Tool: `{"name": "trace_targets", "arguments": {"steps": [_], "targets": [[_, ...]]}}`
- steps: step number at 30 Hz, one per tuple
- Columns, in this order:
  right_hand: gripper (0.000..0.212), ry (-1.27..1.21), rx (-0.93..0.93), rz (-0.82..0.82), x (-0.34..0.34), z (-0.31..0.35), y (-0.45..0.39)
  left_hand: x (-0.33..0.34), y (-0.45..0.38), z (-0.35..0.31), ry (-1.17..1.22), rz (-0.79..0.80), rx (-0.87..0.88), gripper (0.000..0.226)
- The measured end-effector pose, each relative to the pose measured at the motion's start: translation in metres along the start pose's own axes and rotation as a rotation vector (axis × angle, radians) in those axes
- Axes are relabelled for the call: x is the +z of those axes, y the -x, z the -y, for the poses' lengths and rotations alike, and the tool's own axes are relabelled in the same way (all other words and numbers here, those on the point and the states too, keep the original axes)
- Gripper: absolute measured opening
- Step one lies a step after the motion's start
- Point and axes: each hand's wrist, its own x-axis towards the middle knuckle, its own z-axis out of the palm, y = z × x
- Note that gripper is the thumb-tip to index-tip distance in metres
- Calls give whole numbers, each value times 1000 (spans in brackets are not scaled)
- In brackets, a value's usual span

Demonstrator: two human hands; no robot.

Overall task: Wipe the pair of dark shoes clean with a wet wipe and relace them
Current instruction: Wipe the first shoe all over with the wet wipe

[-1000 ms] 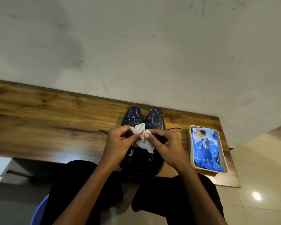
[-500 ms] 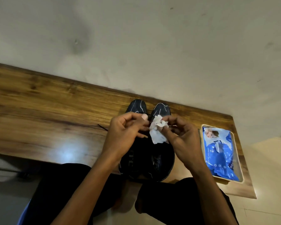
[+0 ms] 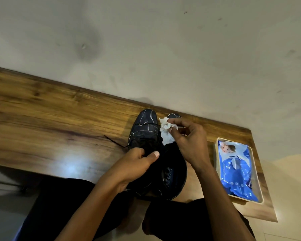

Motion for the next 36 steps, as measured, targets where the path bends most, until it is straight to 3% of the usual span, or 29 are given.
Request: {"name": "trace_targets", "arguments": {"steps": [2, 4, 6, 11, 21, 29, 33, 36], "targets": [[25, 91, -53, 40, 3, -3, 2, 12, -4, 5, 157, -65, -18, 48], [26, 165, -83, 70, 4, -6, 5, 24, -10, 8, 382, -111, -52, 52], [26, 203, -92, 75, 4, -9, 5, 31, -12, 6, 555, -176, -42, 41], [27, 240, -138, 87, 5, -7, 8, 40, -16, -7, 722, -307, -7, 22], [27, 92, -115, 34, 3, -4, 9, 40, -12, -10, 846, -417, 54, 27], [26, -224, -63, -104, -4, 14, 13, 23, 30, -31, 1151, -138, 280, 30], [28, -351, -95, -118, -7, 33, 29, 21, 49, -39, 1155, -2, 364, 41], [29, -275, -176, -116, -6, 42, 43, 23, 62, -41, 1114, 70, 390, 46]]}}
